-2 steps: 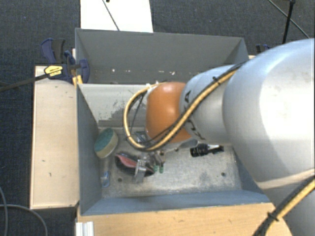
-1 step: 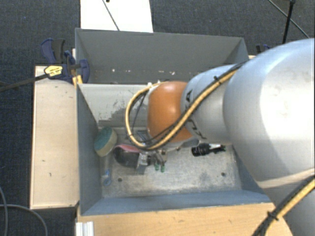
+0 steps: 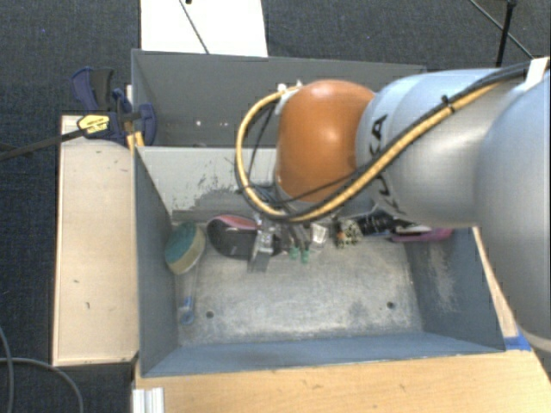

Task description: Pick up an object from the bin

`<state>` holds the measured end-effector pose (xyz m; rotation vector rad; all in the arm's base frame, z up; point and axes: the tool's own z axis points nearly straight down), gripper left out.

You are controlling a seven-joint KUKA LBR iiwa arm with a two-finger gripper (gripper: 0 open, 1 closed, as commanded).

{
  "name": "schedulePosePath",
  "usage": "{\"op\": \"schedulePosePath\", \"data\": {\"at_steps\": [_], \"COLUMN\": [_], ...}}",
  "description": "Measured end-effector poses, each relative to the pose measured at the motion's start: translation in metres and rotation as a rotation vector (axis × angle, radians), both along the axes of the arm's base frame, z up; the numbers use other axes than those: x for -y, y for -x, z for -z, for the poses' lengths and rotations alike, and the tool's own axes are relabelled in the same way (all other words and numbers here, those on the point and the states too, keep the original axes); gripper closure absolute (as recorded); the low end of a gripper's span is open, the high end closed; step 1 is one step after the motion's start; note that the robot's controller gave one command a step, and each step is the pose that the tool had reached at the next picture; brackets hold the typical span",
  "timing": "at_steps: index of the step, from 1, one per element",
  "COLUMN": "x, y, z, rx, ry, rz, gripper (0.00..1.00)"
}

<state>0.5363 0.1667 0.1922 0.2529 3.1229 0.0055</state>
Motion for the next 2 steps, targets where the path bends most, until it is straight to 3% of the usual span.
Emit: {"op": "schedulePosePath", "data": {"at_steps": [1, 2], "x": [-0.01, -0.049], "y": [-0.005, -0.023], "z": [-0.06, -0.051], "rx": [-0.001, -0.004], "ry": [0.003, 0.002], "rz": [-0.31, -0.273], "gripper": [1.0, 1.0]}}
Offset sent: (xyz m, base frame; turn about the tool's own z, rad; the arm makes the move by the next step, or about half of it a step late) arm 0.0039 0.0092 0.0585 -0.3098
